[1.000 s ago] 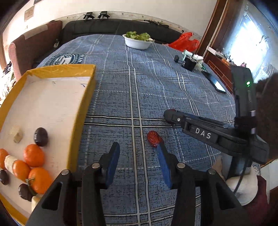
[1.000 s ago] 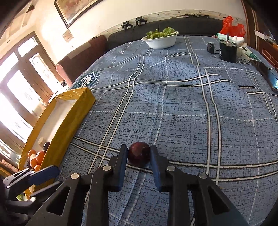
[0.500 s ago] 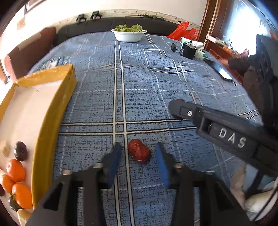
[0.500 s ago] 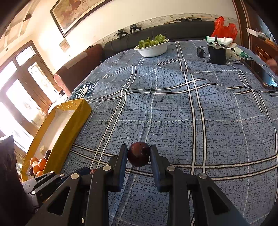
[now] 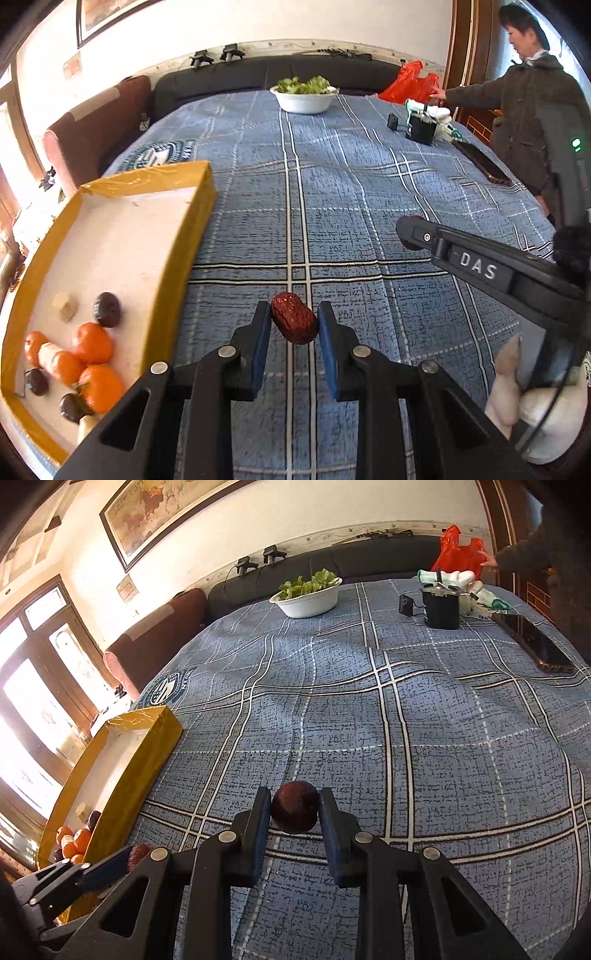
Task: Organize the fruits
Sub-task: 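Carry the jujube and plum into the tray and open both grippers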
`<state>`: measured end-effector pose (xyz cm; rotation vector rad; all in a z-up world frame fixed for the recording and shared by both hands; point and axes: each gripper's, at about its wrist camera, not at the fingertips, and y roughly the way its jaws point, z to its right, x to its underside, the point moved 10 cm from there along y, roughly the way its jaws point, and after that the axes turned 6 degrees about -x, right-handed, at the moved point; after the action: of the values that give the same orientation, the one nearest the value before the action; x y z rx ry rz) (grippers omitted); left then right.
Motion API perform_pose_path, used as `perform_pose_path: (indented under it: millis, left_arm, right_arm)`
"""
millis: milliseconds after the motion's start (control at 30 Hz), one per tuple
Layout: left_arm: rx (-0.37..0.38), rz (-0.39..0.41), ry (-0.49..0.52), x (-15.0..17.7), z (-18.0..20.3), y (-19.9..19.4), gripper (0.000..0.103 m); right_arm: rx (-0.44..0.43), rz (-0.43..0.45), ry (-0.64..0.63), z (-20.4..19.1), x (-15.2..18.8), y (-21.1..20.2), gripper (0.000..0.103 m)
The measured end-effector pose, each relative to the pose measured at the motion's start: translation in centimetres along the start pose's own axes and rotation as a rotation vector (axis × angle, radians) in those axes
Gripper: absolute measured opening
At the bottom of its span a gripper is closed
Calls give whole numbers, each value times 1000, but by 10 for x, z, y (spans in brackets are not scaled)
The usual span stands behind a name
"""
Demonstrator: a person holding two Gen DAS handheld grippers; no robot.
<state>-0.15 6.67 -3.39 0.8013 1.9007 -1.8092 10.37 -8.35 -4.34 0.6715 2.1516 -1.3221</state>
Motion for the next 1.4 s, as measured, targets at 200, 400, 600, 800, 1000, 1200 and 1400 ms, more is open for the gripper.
perform_pose_path:
  millis: [200,400,600,800,1000,1200,1400]
  left_arm:
    - [-19,26,-11,3,-9,-20,25]
    - [-35,45,-27,6,-18,-35,25]
    - [-24,61,-35,11,-18,-47,25]
    - [-3,85,-43,13,-17,-63,25]
    - [12,103,-60,14,-22,-75,25]
    - [21,122,-89,13,-35,-86,25]
    - [6,140,-141,9,-64,-92,25]
  right_arm:
    - [25,20,25,9,1,-9,29]
    - [28,23,42,11,9,-24,29]
    - [34,23,23,6,25,-45,29]
    - [38,23,17,2,37,-61,29]
    - [33,44,-11,-10,38,-80,29]
    - [25,53,-53,-28,36,-89,29]
    - [11,44,-85,-48,37,-89,29]
